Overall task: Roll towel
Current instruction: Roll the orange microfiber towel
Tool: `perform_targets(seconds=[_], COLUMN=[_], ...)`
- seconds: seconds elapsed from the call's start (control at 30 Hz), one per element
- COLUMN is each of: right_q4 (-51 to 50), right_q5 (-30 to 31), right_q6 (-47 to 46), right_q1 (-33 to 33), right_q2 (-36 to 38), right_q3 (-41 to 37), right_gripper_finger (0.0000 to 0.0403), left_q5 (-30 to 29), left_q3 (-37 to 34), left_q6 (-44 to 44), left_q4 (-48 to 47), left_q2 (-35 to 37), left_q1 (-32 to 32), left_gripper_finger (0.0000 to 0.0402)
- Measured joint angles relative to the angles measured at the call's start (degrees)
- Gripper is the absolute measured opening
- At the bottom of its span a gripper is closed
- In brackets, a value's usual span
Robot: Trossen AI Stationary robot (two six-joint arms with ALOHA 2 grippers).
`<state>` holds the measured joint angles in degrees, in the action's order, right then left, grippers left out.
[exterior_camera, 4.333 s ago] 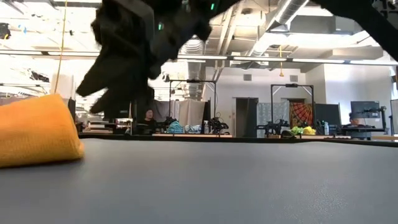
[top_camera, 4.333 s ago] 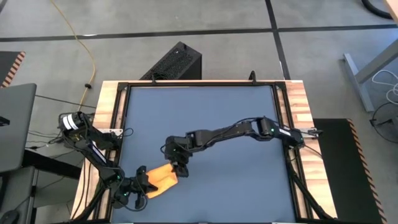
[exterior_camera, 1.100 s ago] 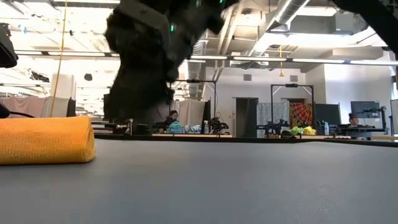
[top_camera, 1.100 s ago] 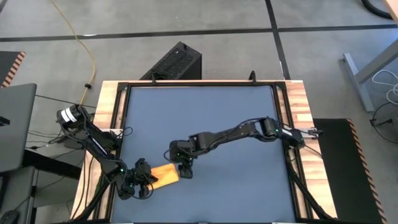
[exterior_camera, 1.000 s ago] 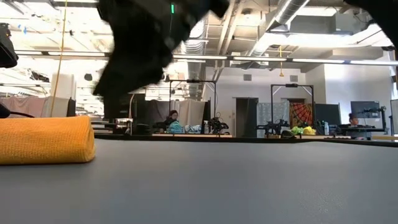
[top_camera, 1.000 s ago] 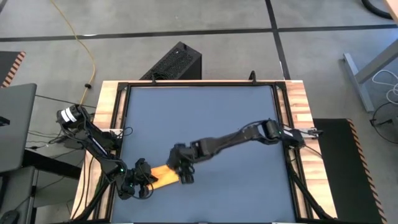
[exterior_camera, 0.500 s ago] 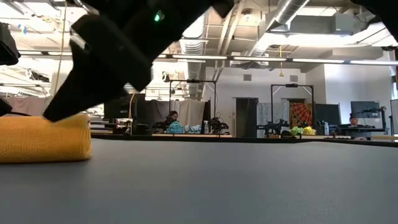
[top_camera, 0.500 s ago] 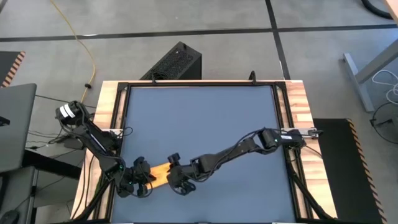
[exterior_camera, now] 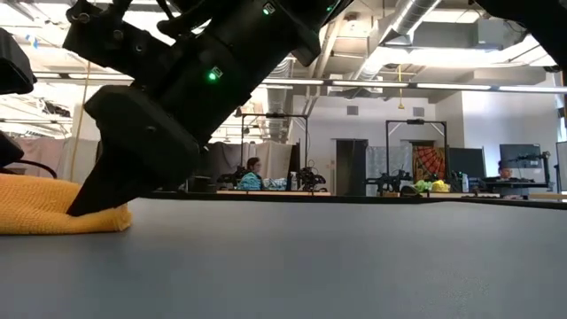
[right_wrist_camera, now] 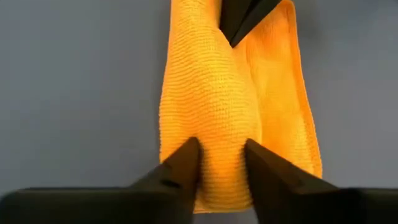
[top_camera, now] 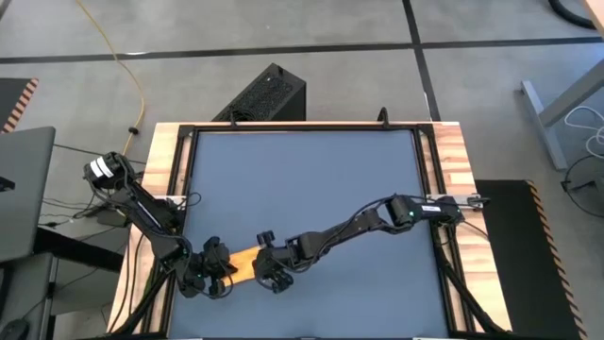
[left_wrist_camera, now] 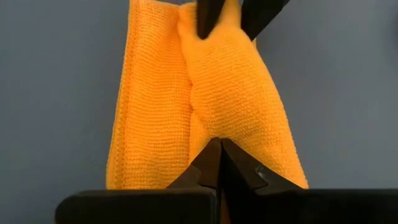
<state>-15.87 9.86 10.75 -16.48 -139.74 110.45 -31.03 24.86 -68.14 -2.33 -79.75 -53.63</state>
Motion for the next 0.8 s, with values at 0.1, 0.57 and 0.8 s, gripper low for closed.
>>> perform_targets(seconds=[0.1,0.57,0.8], right_q4=[-0.7,-4.9,-5.3], right_q5=[-2.9,-29.9,-29.0], right_q6=[-1.8,-31.2,-33.2], right_q1=[0.4,8.4,9.5], right_q2=[0.7,1.6,1.6], right_q3=[0.0,-0.1,-0.1], right_gripper_finger=[0.008,0.0044,0.0041], left_q5=[-0.2,0.4,-1.8], left_q3=[0.0,0.0,0.0], left_q6=[0.0,3.9,4.4], left_q4=[0.0,4.6,1.4], left_q2=[0.0,0.0,2.9], left_q1=[0.0,0.0,0.0], left_gripper_finger=[0.0,0.0,0.0])
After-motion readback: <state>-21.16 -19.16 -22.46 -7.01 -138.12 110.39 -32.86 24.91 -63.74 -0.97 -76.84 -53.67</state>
